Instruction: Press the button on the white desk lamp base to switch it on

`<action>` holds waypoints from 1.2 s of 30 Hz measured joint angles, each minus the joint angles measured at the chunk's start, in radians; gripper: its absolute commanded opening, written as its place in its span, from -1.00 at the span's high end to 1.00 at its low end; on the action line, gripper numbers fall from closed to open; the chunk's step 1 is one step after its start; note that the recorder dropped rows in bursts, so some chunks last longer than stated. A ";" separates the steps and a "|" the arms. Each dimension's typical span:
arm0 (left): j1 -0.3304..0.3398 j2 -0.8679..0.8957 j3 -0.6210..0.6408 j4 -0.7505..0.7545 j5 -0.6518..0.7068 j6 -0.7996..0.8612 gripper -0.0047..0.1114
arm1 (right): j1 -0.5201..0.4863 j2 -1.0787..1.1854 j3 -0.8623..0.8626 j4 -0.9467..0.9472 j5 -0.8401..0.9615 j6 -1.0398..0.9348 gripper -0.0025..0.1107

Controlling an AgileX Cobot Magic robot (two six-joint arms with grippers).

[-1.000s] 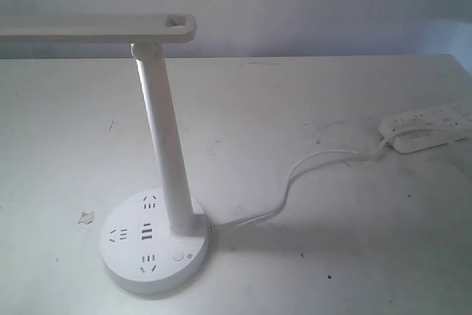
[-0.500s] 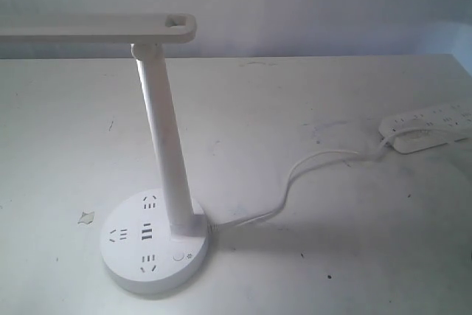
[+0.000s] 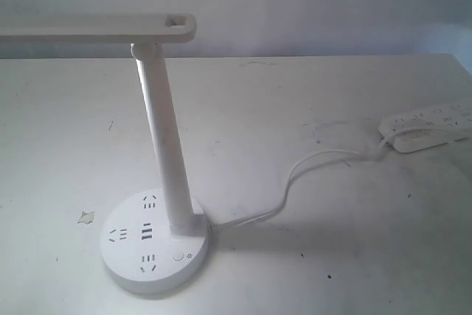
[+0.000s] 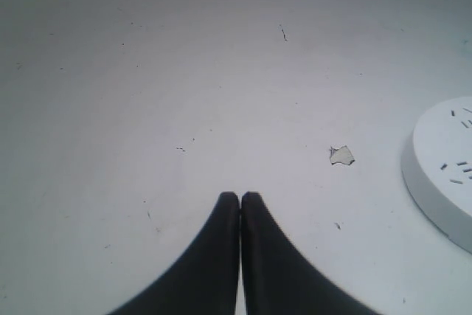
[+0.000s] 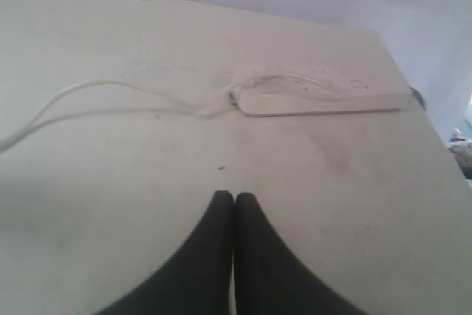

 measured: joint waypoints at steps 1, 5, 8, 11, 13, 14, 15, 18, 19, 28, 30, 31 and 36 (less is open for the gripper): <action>0.000 0.000 0.000 0.000 0.000 0.000 0.92 | -0.030 0.000 0.000 0.000 0.000 0.000 0.96; 0.000 0.000 0.000 0.000 0.000 0.000 0.92 | -0.091 0.000 0.000 0.000 0.000 0.000 0.96; 0.000 0.000 0.000 0.000 0.000 0.000 0.92 | -0.094 0.000 0.000 0.000 0.000 0.000 0.96; 0.000 0.000 0.000 0.000 0.000 0.000 0.92 | -0.080 0.000 0.000 0.000 0.000 0.000 0.96; 0.000 0.000 0.000 0.000 0.000 0.000 0.92 | -0.073 0.000 0.000 0.000 0.000 0.000 0.96; 0.000 0.000 0.000 0.000 0.000 0.000 0.92 | -0.073 0.000 0.000 0.000 0.000 0.000 0.96; 0.000 0.000 0.000 0.000 0.000 0.000 0.92 | -0.071 0.000 0.000 0.000 0.000 0.000 0.96; 0.000 0.000 0.000 0.000 0.000 0.000 0.92 | -0.071 0.000 0.000 0.000 0.000 0.000 0.96; 0.000 0.000 0.000 0.000 0.000 0.000 0.92 | -0.071 0.000 0.000 0.000 0.000 0.000 0.96; 0.000 0.000 0.000 0.000 0.000 0.000 0.92 | -0.071 0.000 0.000 0.000 0.000 0.000 0.96; 0.000 0.000 0.000 0.000 0.000 0.000 0.92 | -0.071 0.000 0.000 0.000 0.000 0.000 0.96; 0.000 0.000 0.000 0.000 0.000 0.000 0.92 | -0.071 0.000 0.000 0.000 0.000 0.000 0.96; 0.000 0.000 0.000 0.000 0.000 0.000 0.92 | -0.071 0.000 0.000 0.000 0.000 0.000 0.96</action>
